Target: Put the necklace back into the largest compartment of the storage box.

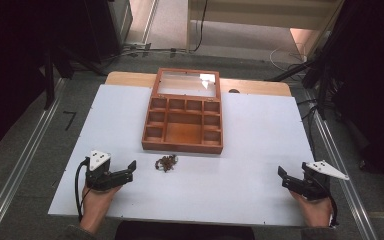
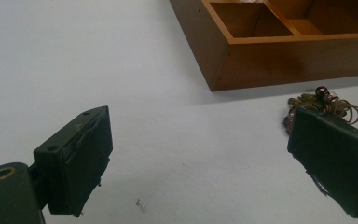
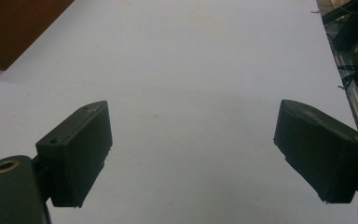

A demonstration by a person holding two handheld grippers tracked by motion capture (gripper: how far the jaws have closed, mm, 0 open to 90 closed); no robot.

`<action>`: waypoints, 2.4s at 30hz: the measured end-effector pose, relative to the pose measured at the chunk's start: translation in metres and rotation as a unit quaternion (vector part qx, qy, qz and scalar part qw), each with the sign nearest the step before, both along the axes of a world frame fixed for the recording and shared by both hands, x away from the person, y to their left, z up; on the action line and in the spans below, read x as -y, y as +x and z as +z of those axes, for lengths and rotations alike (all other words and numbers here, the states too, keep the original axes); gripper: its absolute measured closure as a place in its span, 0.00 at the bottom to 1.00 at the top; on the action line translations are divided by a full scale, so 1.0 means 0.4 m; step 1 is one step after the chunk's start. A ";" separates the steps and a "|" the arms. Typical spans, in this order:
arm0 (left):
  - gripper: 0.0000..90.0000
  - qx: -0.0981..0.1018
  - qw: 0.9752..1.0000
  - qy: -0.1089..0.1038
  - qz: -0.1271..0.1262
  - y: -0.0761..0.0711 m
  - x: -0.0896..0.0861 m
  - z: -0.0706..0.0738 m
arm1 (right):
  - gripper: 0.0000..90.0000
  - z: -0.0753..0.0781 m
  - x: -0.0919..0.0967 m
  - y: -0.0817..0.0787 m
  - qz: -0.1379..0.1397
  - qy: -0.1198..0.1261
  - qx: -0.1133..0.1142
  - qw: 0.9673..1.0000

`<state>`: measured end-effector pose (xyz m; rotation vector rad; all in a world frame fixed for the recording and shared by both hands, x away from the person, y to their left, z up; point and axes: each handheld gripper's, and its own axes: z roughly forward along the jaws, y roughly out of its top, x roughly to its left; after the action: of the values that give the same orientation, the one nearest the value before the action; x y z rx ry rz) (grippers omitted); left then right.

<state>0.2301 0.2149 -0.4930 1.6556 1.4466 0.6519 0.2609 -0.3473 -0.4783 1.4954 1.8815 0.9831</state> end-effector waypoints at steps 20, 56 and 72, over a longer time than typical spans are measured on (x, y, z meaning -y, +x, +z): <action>0.08 -0.002 1.000 0.001 -0.017 0.008 0.029 -0.001 | 0.11 -0.002 -0.001 0.000 -0.003 -0.002 -0.002 1.000; 0.10 -0.010 0.999 0.002 -0.042 0.040 0.084 -0.010 | 0.11 -0.005 0.002 0.002 -0.005 -0.007 -0.004 1.000; 0.10 -0.013 0.999 0.012 -0.048 0.053 0.109 -0.015 | 0.11 -0.007 0.002 0.003 -0.005 -0.006 -0.005 1.000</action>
<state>0.2514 0.1714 -0.4990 1.7461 1.3719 0.5975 0.2620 -0.3481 -0.4810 1.5044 1.8815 0.9588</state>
